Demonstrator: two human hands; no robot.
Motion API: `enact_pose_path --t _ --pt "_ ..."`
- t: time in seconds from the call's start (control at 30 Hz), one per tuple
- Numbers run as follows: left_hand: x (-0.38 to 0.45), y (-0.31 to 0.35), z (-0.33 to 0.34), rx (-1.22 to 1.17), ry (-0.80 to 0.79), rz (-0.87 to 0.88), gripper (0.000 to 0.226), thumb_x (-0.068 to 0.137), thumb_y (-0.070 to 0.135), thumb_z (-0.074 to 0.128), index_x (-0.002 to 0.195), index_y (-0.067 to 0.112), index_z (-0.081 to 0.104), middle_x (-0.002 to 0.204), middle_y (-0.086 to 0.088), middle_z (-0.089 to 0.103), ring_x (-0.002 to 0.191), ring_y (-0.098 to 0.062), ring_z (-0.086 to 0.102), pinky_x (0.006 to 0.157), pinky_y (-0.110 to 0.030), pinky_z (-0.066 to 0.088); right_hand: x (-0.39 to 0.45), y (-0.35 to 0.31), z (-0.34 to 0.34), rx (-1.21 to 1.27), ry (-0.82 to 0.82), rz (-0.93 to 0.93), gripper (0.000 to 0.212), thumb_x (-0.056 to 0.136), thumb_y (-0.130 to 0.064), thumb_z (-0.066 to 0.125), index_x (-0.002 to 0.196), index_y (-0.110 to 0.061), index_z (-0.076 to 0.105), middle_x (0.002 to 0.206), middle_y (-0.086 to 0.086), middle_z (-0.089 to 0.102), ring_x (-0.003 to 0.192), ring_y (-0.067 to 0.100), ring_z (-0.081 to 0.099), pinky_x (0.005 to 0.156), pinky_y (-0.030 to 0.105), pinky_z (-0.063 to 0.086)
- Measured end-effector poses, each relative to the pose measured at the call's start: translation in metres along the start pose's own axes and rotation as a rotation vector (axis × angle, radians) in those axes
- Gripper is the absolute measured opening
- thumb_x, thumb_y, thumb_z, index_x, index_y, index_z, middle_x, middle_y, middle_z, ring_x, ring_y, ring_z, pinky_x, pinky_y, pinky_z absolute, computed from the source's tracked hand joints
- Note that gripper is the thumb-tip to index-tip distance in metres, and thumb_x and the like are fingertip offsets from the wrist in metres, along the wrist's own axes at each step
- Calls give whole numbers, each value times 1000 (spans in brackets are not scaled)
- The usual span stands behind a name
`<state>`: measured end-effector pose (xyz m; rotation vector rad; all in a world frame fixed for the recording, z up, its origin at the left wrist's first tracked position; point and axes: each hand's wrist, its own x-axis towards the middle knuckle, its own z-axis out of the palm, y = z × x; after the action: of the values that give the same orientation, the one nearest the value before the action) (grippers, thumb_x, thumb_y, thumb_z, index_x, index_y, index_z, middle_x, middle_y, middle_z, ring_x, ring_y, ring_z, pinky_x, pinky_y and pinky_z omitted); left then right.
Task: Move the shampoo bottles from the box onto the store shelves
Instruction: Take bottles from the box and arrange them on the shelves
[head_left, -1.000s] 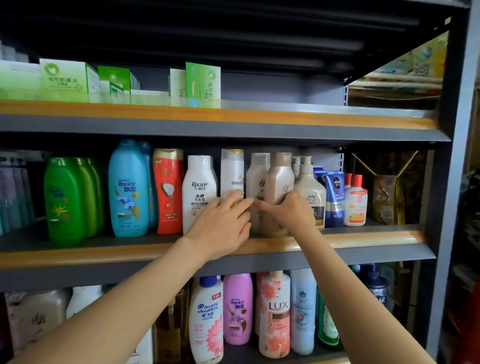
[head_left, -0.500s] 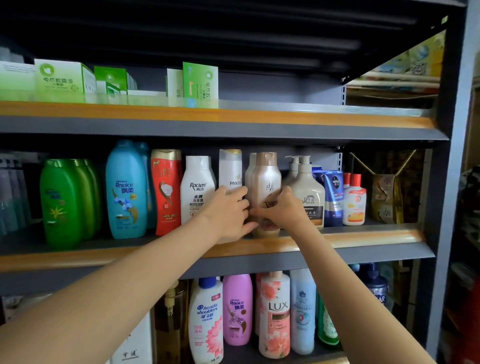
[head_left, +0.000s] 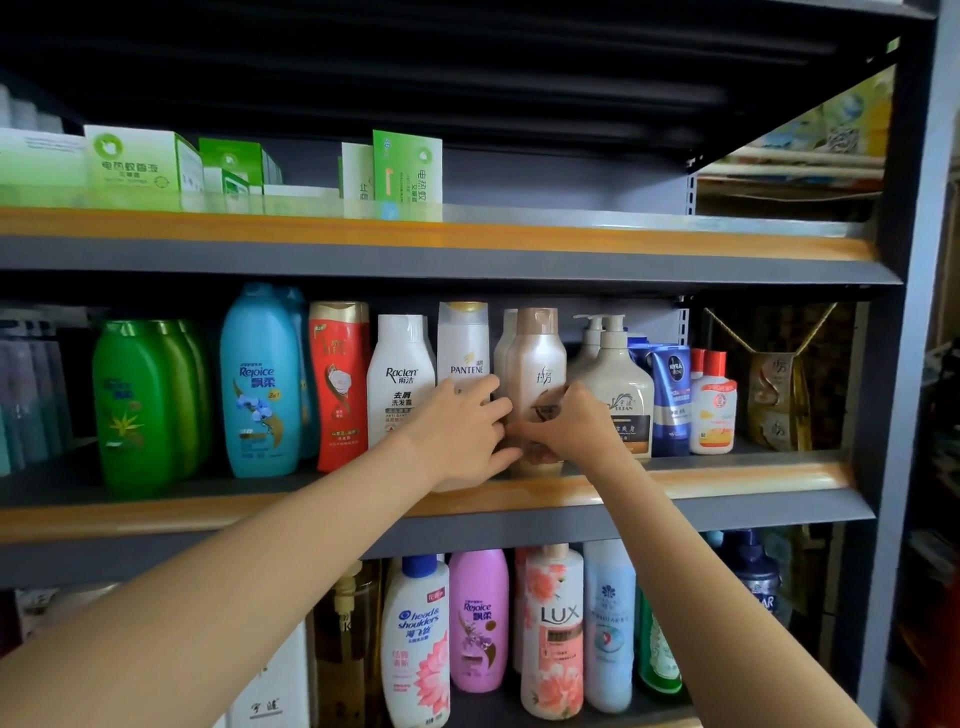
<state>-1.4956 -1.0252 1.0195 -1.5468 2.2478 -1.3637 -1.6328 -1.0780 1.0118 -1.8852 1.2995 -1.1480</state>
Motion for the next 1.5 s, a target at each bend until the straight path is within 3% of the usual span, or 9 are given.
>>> enact_pose_path --t 0.1,0.23,0.33,0.47,0.7,0.83,1.0,1.3,1.5 --pt "-8 -4 13 -50 358 40 50 91 37 34 69 12 71 83 -1 62 91 -24 60 58 -29 49 0 1 -2 -70 10 -28 50 74 -25 79 106 -6 45 74 -2 53 51 9 55 42 10 45" --pt "-21 -7 20 -148 489 -36 38 87 26 38 66 6 63 78 -9 59 76 -28 58 50 -32 50 0 0 2 -178 71 -70 53 71 -35 80 106 -7 52 88 3 62 61 10 58 53 9 46" --pt "-28 -6 24 -141 504 -60 36 87 24 37 67 7 63 79 -10 60 73 -26 58 52 -29 49 0 -2 8 -188 83 -74 52 69 -35 81 103 -8 52 102 13 66 93 27 65 82 29 52" --pt "-27 -2 23 -181 508 -44 37 86 25 37 69 9 65 80 -8 61 74 -24 59 59 -27 50 -6 -9 13 -198 111 -77 63 72 -33 79 115 0 47 117 12 57 112 27 55 85 29 43" --pt "-37 -4 23 -249 512 -96 32 86 23 38 79 8 65 88 -8 61 82 -25 58 66 -35 51 -9 -11 15 -165 126 -78 72 69 -38 80 114 -1 38 114 15 58 105 33 59 85 40 51" --pt "-56 -10 20 -477 600 -542 32 85 20 47 114 10 55 118 -8 52 107 -25 50 88 -33 41 -15 -13 12 -221 254 -164 70 74 -39 76 118 -3 34 108 18 62 94 36 63 75 40 52" --pt "-63 -16 24 -990 365 -993 65 83 28 66 134 7 33 134 -12 37 120 -25 44 95 -31 38 -10 -12 11 -260 105 -45 69 72 -46 75 113 -8 36 111 14 61 91 34 66 76 48 56" --pt "-59 -20 25 -944 82 -943 36 91 25 57 116 7 39 118 -12 57 104 -28 58 86 -39 49 -8 -11 20 -291 115 -33 57 79 -33 71 115 -4 38 112 17 60 92 36 65 81 46 54" --pt "-66 -17 24 -867 188 -946 49 94 27 50 133 4 33 132 -13 44 119 -28 47 95 -36 40 -33 -23 18 -331 326 -159 63 84 -35 66 127 -3 32 125 16 48 103 39 57 76 44 48"
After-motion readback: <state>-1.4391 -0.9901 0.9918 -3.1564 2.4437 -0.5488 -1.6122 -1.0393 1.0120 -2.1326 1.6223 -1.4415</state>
